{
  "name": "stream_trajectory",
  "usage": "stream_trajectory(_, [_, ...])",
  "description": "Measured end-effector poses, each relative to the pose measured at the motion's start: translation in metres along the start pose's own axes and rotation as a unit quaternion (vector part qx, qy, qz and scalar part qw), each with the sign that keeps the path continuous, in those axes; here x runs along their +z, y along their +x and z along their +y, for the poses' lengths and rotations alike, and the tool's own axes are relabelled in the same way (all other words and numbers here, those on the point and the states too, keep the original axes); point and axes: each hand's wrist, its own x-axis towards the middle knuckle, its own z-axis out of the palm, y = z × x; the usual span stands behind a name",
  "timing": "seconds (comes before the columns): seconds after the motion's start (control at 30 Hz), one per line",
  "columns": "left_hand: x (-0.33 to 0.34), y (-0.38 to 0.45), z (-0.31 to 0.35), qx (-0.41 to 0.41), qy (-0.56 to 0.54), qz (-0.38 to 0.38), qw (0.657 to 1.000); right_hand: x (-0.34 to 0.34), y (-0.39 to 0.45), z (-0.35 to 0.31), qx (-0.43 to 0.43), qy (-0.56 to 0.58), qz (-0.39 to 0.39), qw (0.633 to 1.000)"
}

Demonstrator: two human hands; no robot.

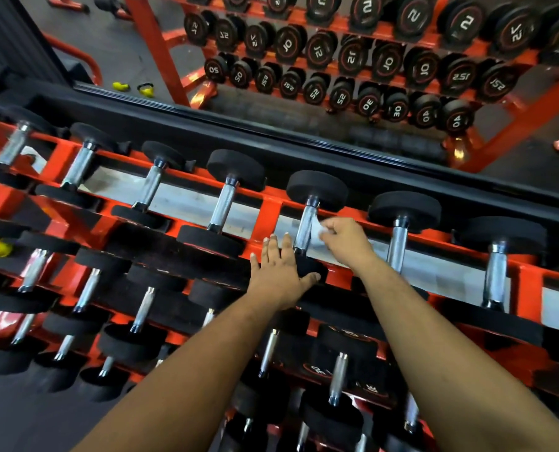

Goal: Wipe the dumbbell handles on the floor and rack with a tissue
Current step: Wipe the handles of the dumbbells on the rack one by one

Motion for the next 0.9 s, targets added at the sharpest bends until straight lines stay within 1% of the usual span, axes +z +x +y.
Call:
stream_trajectory(0.03, [0.0, 0.0, 0.0, 0.0, -0.002, 0.002, 1.0, -0.001, 0.004, -0.006, -0.042, -0.049, 0.057, 0.996])
stream_trajectory(0.07, [0.0, 0.0, 0.0, -0.001, -0.006, 0.003, 1.0, -0.001, 0.008, -0.011, -0.086, -0.11, 0.097, 0.985])
stream_trajectory(0.1, [0.0, 0.0, 0.0, -0.002, -0.008, 0.004, 1.0, 0.001, 0.012, -0.014, -0.133, -0.18, 0.108, 0.969])
stream_trajectory(0.13, [0.0, -0.001, 0.0, -0.002, -0.011, 0.006, 1.0, 0.003, 0.014, -0.016, -0.17, -0.254, 0.082, 0.949])
stream_trajectory(0.17, [0.002, -0.001, 0.0, -0.001, -0.011, 0.009, 1.0, 0.007, 0.016, -0.015, -0.196, -0.323, 0.037, 0.925])
stream_trajectory(0.23, [0.004, -0.002, 0.0, 0.001, -0.012, 0.019, 1.0, 0.011, 0.015, -0.012, -0.234, -0.425, -0.029, 0.874])
stream_trajectory(0.27, [0.005, -0.002, 0.0, 0.003, -0.013, 0.024, 1.0, 0.009, 0.012, -0.012, -0.252, -0.457, -0.045, 0.852])
stream_trajectory(0.37, [0.008, -0.003, -0.003, 0.01, -0.023, 0.041, 0.999, 0.003, 0.004, -0.008, -0.351, -0.516, -0.104, 0.774])
stream_trajectory(0.4, [0.009, -0.004, -0.004, 0.014, -0.025, 0.047, 0.999, 0.001, 0.0, -0.007, -0.368, -0.526, -0.133, 0.755])
stream_trajectory(0.43, [0.01, -0.006, -0.004, 0.018, -0.025, 0.052, 0.998, -0.002, -0.004, -0.005, -0.369, -0.526, -0.151, 0.751])
stream_trajectory(0.47, [0.01, -0.008, -0.004, 0.02, -0.026, 0.055, 0.998, -0.005, -0.007, -0.003, -0.36, -0.52, -0.161, 0.758])
stream_trajectory(0.57, [0.009, -0.013, -0.003, 0.026, -0.037, 0.049, 0.998, -0.018, -0.019, 0.006, -0.307, -0.493, -0.155, 0.799])
stream_trajectory(0.63, [0.008, -0.019, -0.001, 0.034, -0.045, 0.044, 0.997, -0.031, -0.034, 0.015, -0.256, -0.447, -0.128, 0.847])
stream_trajectory(0.7, [0.01, -0.026, 0.004, 0.05, -0.051, 0.052, 0.996, -0.043, -0.05, 0.028, -0.214, -0.375, -0.073, 0.899])
stream_trajectory(0.73, [0.01, -0.029, 0.008, 0.061, -0.051, 0.059, 0.995, -0.049, -0.057, 0.034, -0.2, -0.343, -0.041, 0.917])
stream_trajectory(0.83, [0.019, -0.04, 0.027, 0.105, -0.035, 0.077, 0.991, -0.069, -0.079, 0.057, -0.168, -0.247, 0.052, 0.953])
stream_trajectory(0.9, [0.027, -0.046, 0.045, 0.132, -0.026, 0.075, 0.988, -0.086, -0.091, 0.072, -0.147, -0.198, 0.097, 0.964])
